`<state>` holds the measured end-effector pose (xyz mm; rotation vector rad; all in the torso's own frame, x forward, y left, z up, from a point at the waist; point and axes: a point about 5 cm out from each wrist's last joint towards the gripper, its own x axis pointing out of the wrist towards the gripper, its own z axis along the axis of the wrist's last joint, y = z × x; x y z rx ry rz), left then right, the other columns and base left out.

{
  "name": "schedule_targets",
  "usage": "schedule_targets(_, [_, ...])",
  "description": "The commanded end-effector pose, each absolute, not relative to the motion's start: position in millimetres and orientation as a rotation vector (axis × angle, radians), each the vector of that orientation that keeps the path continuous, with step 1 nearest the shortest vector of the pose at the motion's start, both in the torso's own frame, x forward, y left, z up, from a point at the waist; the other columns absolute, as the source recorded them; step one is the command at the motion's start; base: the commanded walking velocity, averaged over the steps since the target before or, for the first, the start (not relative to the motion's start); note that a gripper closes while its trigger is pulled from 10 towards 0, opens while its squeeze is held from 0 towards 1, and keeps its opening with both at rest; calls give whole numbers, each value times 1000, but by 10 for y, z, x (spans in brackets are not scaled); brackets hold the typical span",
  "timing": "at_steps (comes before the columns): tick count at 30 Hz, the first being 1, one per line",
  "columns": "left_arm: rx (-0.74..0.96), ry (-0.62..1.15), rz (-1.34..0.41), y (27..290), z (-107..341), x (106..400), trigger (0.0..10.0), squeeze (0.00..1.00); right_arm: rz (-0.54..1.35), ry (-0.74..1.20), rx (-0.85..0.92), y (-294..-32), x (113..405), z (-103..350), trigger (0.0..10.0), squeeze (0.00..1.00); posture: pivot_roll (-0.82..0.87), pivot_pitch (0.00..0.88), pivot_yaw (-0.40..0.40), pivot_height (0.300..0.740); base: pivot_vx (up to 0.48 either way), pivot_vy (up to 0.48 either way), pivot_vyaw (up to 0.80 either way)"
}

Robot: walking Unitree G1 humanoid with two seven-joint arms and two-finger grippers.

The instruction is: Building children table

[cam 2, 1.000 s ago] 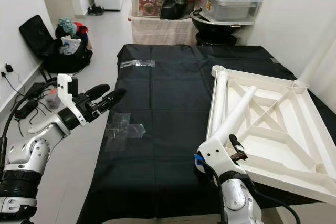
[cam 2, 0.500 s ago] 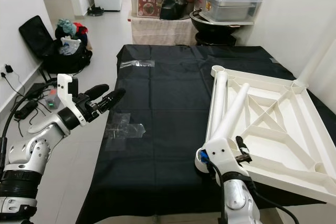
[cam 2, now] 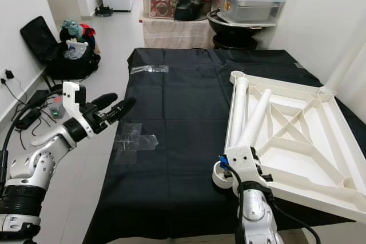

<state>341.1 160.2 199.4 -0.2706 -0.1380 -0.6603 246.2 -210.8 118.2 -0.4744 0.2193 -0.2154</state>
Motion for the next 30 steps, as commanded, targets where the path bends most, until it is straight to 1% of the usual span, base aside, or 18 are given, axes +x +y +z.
schedule_targets(1, [-266, -145, -662, 1587, 2007, 3429, 10000, 0, -205, 266, -451, -2109, 2443, 1098, 0, 0, -14, 0, -44, 740, 0, 0, 0])
schedule_targets(10, [-261, -145, -658, 1595, 2005, 3433, 10000, 0, -303, 221, -400, -2196, 2459, 1157, 0, 0, -11, 0, -43, 740, 0, 0, 0])
schedule_targets(11, [-260, -145, -656, 1595, 2008, 3439, 10000, 0, -344, 167, -390, -2227, 2479, 1236, 0, 0, -12, 0, -42, 740, 0, 0, 0])
schedule_targets(14, [-267, -148, -650, 1595, 2028, 3460, 10000, 0, -422, -88, -322, -2277, 2540, 1613, 0, 0, -11, 0, -37, 740, 0, 0, 0])
schedule_targets(15, [-267, -148, -650, 1595, 2028, 3460, 10000, 0, -422, -88, -322, -2277, 2540, 1613, 0, 0, -11, 0, -37, 740, 0, 0, 0])
schedule_targets(16, [-271, -149, -649, 1595, 2032, 3463, 10000, 0, -425, -131, -310, -2280, 2546, 1679, 0, 0, -11, 0, -37, 740, 0, 0, 0])
schedule_targets(18, [-333, -154, -647, 1608, 2076, 3484, 10000, 0, -378, -272, -227, -2252, 2591, 1912, 0, 0, -11, 0, -32, 740, 0, 0, 0])
schedule_targets(19, [-333, -154, -647, 1608, 2076, 3484, 10000, 0, -378, -272, -227, -2252, 2591, 1912, 0, 0, -11, 0, -32, 740, 0, 0, 0])
schedule_targets(21, [-416, -162, -662, 1614, 2135, 3494, 10000, 0, -307, -382, -169, -2211, 2635, 2110, 0, 0, -10, 0, -29, 740, 0, 0, 0])
schedule_targets(22, [-510, -171, -676, 1627, 2191, 3498, 10000, 0, -233, -398, -84, -2153, 2678, 2162, 0, 0, -8, 0, -27, 740, 0, 0, 0])
schedule_targets(23, [-510, -171, -676, 1627, 2191, 3498, 10000, 0, -233, -398, -84, -2153, 2678, 2162, 0, 0, -8, 0, -27, 740, 0, 0, 0])
schedule_targets(24, [-681, -188, -720, 1645, 2295, 3491, 10000, 0, -92, -405, 26, -2028, 2729, 2192, 0, 0, -8, 0, -27, 740, 0, 0, 0])
schedule_targets(25, [-681, -188, -720, 1645, 2295, 3491, 10000, 0, -92, -405, 26, -2028, 2729, 2192, 0, 0, -8, 0, -27, 740, 0, 0, 0])
schedule_targets(26, [-747, -196, -745, 1651, 2337, 3483, 10000, 0, -37, -403, 55, -1976, 2740, 2186, 0, 0, -8, 0, -27, 740, 0, 0, 0])
schedule_targets(27, [-747, -196, -745, 1651, 2337, 3483, 10000, 0, -37, -403, 55, -1976, 2740, 2186, 0, 0, -8, 0, -27, 740, 0, 0, 0])
schedule_targets(28, [-820, -202, -784, 1654, 2383, 3466, 10000, 0, 61, -395, 86, -1868, 2742, 2159, 0, 0, 9, 0, -30, 740, 0, 0, 0])
schedule_targets(29, [-820, -202, -784, 1654, 2383, 3466, 10000, 0, 61, -395, 86, -1868, 2742, 2159, 0, 0, 9, 0, -30, 740, 0, 0, 0])
schedule_targets(30, [-869, -208, -837, 1638, 2426, 3434, 10000, 0, 167, -386, 94, -1743, 2734, 2117, 0, 0, 15, 0, -33, 740, 0, 0, 0])
